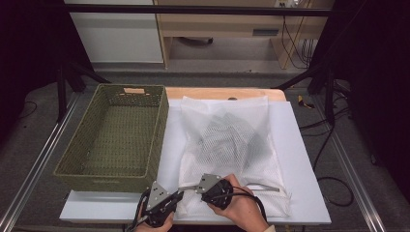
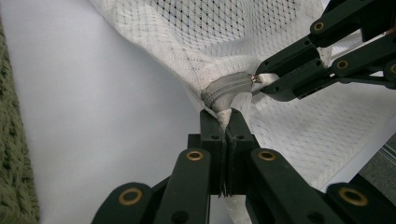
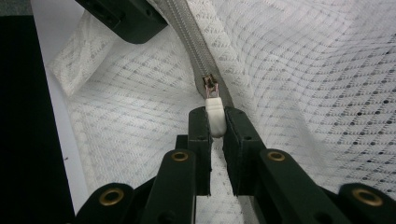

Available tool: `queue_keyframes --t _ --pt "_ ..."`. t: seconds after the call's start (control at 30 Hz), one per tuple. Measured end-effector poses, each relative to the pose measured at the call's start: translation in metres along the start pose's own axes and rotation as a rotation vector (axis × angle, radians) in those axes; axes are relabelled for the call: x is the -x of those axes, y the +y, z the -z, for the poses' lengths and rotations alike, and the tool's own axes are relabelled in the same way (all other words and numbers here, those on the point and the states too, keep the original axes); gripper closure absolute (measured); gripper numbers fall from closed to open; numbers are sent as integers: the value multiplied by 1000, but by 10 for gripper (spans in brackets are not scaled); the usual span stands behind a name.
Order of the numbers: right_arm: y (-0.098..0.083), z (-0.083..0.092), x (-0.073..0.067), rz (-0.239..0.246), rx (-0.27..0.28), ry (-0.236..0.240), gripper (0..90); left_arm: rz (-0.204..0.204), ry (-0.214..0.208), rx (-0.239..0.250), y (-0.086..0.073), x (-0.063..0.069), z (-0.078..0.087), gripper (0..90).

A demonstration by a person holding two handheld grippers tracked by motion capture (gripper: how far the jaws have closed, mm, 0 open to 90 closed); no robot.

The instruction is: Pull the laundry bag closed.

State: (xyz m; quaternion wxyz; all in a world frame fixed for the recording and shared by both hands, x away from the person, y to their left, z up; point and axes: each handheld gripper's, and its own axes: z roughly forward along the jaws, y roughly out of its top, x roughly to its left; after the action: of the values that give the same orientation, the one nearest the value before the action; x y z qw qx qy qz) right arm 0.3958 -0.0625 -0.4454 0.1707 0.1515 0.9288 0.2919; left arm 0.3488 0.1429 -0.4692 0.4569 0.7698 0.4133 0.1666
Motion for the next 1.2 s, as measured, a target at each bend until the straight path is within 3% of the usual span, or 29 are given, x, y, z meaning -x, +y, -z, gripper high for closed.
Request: queue_keyframes --t 0.33,0.63,1.2 --pt "0 3 -1 -7 20 5 813 6 1 5 -1 0 2 887" --pt "-1 5 -2 -5 -8 2 815 -9 -13 -6 -1 1 1 886" --pt "-3 10 -1 6 -9 0 816 3 -12 2 1 -1 3 886"
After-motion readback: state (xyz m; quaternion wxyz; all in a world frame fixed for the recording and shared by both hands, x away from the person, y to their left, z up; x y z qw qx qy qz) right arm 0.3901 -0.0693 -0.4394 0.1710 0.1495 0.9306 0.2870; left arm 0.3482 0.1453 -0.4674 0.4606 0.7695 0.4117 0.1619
